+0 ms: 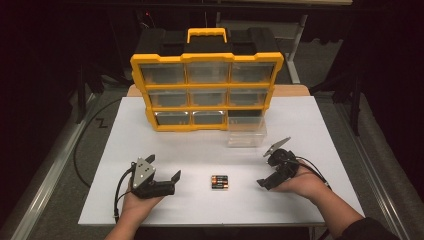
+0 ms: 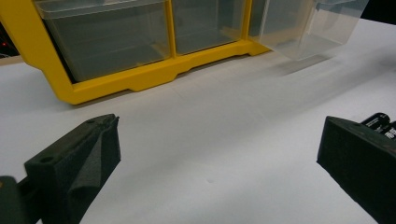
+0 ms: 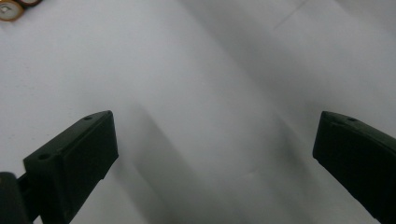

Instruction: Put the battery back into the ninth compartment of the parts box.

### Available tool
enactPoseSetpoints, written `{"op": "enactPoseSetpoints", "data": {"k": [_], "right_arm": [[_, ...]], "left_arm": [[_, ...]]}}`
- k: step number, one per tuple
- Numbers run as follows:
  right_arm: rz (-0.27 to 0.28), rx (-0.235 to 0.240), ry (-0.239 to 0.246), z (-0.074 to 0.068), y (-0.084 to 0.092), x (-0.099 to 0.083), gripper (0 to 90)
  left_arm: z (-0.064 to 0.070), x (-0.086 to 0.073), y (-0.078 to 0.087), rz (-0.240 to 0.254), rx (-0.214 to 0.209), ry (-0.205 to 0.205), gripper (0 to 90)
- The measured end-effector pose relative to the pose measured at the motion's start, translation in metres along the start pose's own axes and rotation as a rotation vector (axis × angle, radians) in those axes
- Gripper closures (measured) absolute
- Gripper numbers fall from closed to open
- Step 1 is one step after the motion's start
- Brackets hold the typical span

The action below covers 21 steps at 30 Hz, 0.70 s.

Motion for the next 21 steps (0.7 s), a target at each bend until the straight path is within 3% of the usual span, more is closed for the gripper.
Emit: {"op": "enactPoseSetpoints", "data": {"k": [21], "right_arm": [[-0.013,0.021,0.175,-0.028,0.001,0.023,5.9]], "left_arm": [[0.0,0.0,0.001,0.004,-0.006,-0.003,0.3]]}}
Point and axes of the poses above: each handheld gripper's, and its own axes: y roughly backward along the jaws, x roughly out of its top, z roughly to its right, the point moved 3 cm from there along -y, roughly forward along the jaws, and after that the axes turned 12 degrees about -z, right-handed, at the moved point
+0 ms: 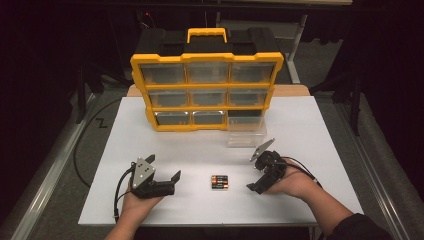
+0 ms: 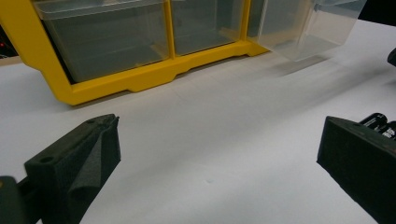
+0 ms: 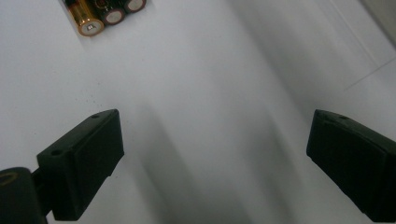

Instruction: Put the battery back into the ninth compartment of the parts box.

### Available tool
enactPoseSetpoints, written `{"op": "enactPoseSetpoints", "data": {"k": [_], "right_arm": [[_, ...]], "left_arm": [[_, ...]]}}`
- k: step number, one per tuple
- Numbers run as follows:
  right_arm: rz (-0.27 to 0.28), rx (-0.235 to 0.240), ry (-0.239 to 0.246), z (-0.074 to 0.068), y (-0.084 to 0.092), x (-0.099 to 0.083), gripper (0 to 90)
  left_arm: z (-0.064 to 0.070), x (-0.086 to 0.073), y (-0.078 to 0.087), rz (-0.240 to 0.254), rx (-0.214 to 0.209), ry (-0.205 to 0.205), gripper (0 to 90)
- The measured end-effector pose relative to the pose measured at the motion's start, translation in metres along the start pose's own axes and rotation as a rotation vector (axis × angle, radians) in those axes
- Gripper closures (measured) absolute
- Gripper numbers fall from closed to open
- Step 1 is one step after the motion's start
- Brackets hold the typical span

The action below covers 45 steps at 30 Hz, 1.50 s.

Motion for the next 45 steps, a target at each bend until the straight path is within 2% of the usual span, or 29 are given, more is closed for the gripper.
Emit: {"op": "enactPoseSetpoints", "data": {"k": [6,15,18,21,28,29,30,34,45], "right_arm": [[0.017,0.003,0.03,-0.005,0.002,0.007,9.6],[0.006,0.046,0.1,-0.018,0.006,0.019,15.6],[0.01,0.048,0.127,-0.022,0.007,0.022,17.7],[0.012,0.055,0.162,-0.025,0.008,0.026,21.8],[0.016,0.074,0.195,-0.034,0.01,0.034,33.2],[0.018,0.074,0.216,-0.034,0.01,0.036,34.1],[0.006,0.081,0.208,-0.036,0.01,0.036,35.6],[0.005,0.088,0.226,-0.039,0.01,0.04,40.4],[0.0,0.087,0.29,-0.046,0.012,0.049,49.0]], "left_arm": [[-0.001,0.0,0.0,0.005,0.0,0.006,0.3],[-0.001,0.0,0.002,0.009,-0.001,0.005,0.3],[-0.002,0.0,0.002,0.009,0.002,0.004,0.3],[-0.002,0.001,0.002,0.014,0.003,0.009,0.3],[-0.002,0.001,0.003,0.014,0.001,0.004,0.3],[-0.002,0.001,0.003,0.015,0.0,0.004,0.3],[-0.002,0.001,0.003,0.014,0.0,0.005,0.3],[-0.002,0.001,0.003,0.016,0.0,0.006,0.3],[-0.003,0.001,0.004,0.029,0.006,0.011,0.3]]}}
Point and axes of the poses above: each handheld gripper's, and its own axes: y roughly backward along the jaws, x roughly out of its top, z roughly to its right, the point moved 3 cm from there along -y, roughly forward along the jaws, and after that the axes turned 12 degrees about -z, right-handed, at the moved point
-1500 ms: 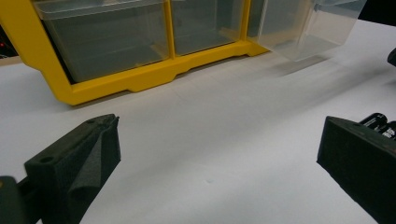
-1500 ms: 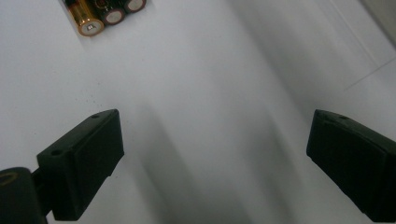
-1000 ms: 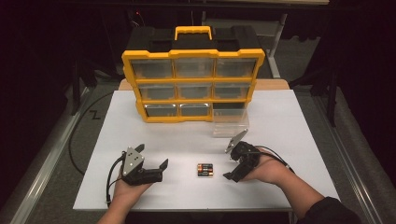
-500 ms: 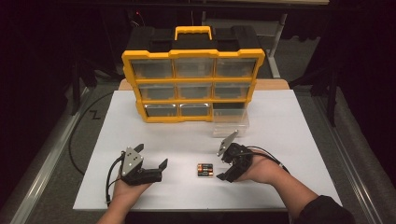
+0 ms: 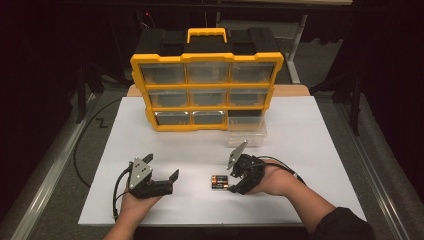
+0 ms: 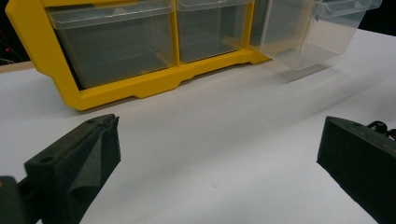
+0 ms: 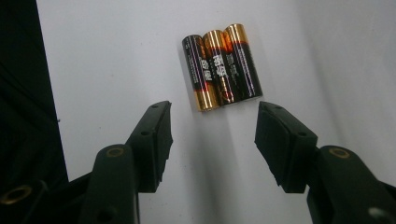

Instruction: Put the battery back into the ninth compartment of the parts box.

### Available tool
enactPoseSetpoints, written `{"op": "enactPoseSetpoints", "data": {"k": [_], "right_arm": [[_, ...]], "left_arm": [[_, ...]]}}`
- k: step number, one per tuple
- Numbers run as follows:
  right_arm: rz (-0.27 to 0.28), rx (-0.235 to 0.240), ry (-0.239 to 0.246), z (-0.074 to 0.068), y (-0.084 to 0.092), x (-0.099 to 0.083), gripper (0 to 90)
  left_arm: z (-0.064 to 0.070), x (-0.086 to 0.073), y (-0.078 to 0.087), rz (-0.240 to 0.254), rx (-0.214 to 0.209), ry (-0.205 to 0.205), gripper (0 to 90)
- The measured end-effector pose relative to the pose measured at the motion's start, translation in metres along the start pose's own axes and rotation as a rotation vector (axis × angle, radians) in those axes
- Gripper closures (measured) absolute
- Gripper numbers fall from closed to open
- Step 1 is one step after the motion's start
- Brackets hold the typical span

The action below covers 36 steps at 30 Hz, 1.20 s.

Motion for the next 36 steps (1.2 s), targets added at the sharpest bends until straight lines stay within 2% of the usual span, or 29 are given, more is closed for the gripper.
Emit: {"op": "enactPoseSetpoints", "data": {"k": [6,8,11,16,17,18,19,20,21,26,29,33,35,36], "right_arm": [[-0.009,0.009,0.016,-0.003,0.0,0.006,53.2],[-0.012,0.0,0.041,-0.003,-0.001,0.007,55.3],[-0.023,0.009,0.039,-0.006,-0.001,0.01,58.0],[-0.022,0.004,0.085,-0.009,-0.002,0.015,63.8],[-0.029,0.01,0.073,-0.01,-0.002,0.015,64.7],[-0.032,0.011,0.09,-0.011,-0.003,0.016,66.0],[-0.041,0.015,0.084,-0.011,-0.004,0.016,67.0],[-0.044,0.016,0.085,-0.012,-0.004,0.016,67.2],[-0.041,0.006,0.106,-0.01,-0.006,0.017,67.9],[-0.062,-0.007,0.109,-0.01,-0.011,0.021,69.6],[-0.067,-0.017,0.134,-0.009,-0.013,0.025,70.5],[-0.073,-0.017,0.129,-0.01,-0.014,0.028,71.5],[-0.068,-0.024,0.143,-0.008,-0.015,0.03,72.0],[-0.076,-0.018,0.132,-0.009,-0.015,0.029,72.6]], "left_arm": [[0.0,0.0,0.0,0.004,-0.006,-0.003,0.3],[0.0,0.0,0.001,0.005,-0.007,-0.004,0.3],[-0.001,0.0,0.001,0.006,-0.006,-0.007,0.3],[0.0,0.0,0.001,0.012,-0.007,-0.007,0.3],[0.0,0.0,0.001,0.01,-0.009,-0.007,0.3],[0.0,0.0,0.001,0.009,-0.011,-0.007,0.3],[-0.001,0.0,0.001,0.009,-0.011,-0.008,0.3],[-0.001,0.0,0.0,0.008,-0.011,-0.008,0.3],[-0.001,0.0,0.0,0.007,-0.012,-0.008,0.3],[-0.001,0.0,0.001,0.011,-0.013,-0.005,0.3],[-0.002,0.0,0.002,0.015,-0.011,-0.004,0.3],[-0.003,0.0,0.002,0.017,-0.009,0.0,0.3],[-0.003,0.0,0.003,0.018,-0.01,-0.001,0.3],[-0.003,0.0,0.003,0.017,-0.01,-0.002,0.3]]}}
Point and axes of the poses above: each handheld gripper's, and its own axes: y roughly backward along the jaws, x roughly out of its top, z roughly to its right, the point moved 3 cm from there along -y, roughly forward along the jaws, and after that the axes turned 12 degrees about -z, right-handed, at the moved point
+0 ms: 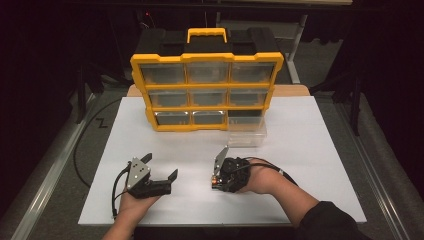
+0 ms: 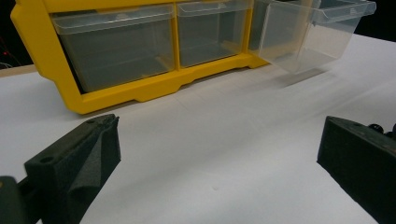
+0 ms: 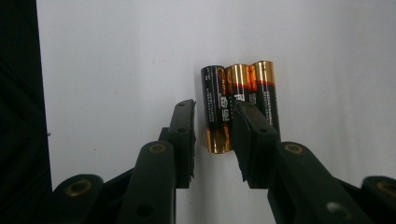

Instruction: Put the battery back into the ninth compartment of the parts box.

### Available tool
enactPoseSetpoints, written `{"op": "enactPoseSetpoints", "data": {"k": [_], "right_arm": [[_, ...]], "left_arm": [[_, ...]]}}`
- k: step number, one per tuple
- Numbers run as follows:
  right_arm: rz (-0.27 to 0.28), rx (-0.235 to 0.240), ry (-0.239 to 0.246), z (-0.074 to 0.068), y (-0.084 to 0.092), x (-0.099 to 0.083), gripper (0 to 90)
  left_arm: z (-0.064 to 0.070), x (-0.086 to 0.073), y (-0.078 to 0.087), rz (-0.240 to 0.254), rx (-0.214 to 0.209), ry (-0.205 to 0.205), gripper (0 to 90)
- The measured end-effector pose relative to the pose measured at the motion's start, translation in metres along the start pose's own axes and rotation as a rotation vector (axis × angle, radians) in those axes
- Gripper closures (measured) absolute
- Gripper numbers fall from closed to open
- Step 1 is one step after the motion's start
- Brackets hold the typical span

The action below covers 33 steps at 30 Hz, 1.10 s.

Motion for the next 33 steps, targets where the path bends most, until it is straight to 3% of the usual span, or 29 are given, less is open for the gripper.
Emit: {"op": "enactPoseSetpoints", "data": {"k": [10,17,19,23,27,33], "right_arm": [[-0.015,0.001,0.046,-0.003,-0.008,0.003,75.5],[-0.047,0.017,0.035,-0.005,-0.012,0.002,77.7],[-0.042,0.013,0.064,-0.004,-0.013,0.003,78.2],[-0.034,0.005,0.071,-0.004,-0.013,0.003,78.8],[-0.046,0.021,0.045,-0.005,-0.011,0.002,78.8],[-0.041,0.002,0.043,-0.002,-0.004,-0.002,78.8]], "left_arm": [[0.0,0.0,-0.001,-0.001,-0.003,-0.003,0.3],[0.0,0.0,-0.001,-0.004,-0.003,-0.005,0.3],[0.001,0.0,-0.001,-0.005,-0.005,-0.004,0.3],[0.001,0.0,-0.001,-0.005,-0.004,-0.004,0.3],[0.002,0.0,-0.001,-0.006,-0.003,-0.006,0.3],[0.001,-0.001,-0.001,-0.01,-0.004,-0.008,0.3]]}}
Point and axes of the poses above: each handheld gripper's, and its own axes: y roughly backward along the jaws, x roughly out of its top, z roughly to its right, the point moved 3 cm from there along -y, roughly forward along the jaws, and after that the axes turned 12 degrees about -z, right-handed, at the moved point
